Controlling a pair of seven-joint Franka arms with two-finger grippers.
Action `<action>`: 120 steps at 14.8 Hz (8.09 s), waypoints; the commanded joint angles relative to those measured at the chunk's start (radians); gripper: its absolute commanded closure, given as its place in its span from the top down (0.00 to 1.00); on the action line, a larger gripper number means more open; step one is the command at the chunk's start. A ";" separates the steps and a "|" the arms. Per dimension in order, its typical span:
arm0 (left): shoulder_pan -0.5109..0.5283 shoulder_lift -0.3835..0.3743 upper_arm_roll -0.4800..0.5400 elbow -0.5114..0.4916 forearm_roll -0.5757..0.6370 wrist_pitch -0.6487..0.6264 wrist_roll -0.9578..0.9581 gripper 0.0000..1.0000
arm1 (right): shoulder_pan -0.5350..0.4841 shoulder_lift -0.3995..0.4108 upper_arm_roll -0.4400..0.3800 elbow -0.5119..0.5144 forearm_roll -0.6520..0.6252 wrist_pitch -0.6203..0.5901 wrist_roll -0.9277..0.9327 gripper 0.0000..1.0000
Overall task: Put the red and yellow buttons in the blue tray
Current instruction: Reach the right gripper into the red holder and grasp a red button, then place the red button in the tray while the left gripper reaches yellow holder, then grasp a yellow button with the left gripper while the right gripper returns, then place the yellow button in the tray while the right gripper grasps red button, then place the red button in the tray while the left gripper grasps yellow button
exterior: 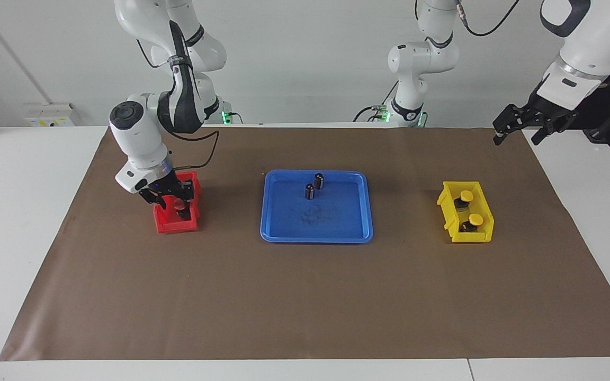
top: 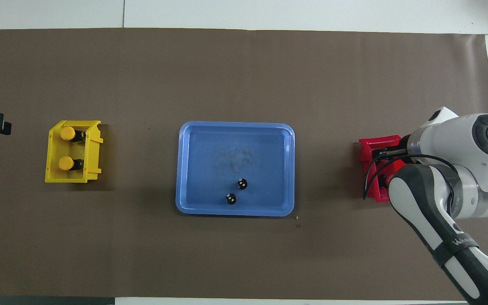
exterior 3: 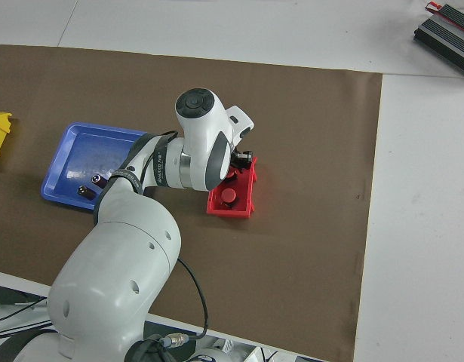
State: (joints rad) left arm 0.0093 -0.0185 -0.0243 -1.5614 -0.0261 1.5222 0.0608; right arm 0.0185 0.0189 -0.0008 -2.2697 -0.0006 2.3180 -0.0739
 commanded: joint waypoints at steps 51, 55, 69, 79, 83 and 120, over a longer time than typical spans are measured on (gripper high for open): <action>0.006 0.176 -0.002 -0.505 0.040 0.771 -0.095 0.75 | 0.557 0.441 0.004 0.760 -0.091 -0.280 0.803 0.83; 0.011 0.176 -0.002 -0.516 0.040 0.783 -0.095 0.70 | 0.346 0.233 0.009 0.638 -0.041 -0.362 0.518 0.98; -0.018 0.167 -0.008 -0.063 0.025 0.156 -0.184 0.02 | -0.012 -0.132 0.002 -0.003 0.042 -0.183 0.019 0.77; -0.532 0.221 -0.014 -0.230 -0.075 0.581 -0.695 0.02 | -0.040 -0.123 0.002 -0.093 0.042 -0.117 -0.018 0.72; -0.598 0.316 -0.011 -0.224 -0.072 0.659 -0.754 0.01 | -0.038 -0.128 0.002 -0.108 0.042 -0.115 -0.027 0.71; 0.028 -0.077 0.017 -0.632 0.031 0.545 -0.003 0.71 | 0.411 0.202 0.036 0.411 0.027 -0.185 0.549 0.32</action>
State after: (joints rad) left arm 0.0275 -0.0459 0.0026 -2.0916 -0.0142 1.9788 0.0481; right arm 0.4358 0.2442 0.0405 -1.8088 0.0332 2.0873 0.4675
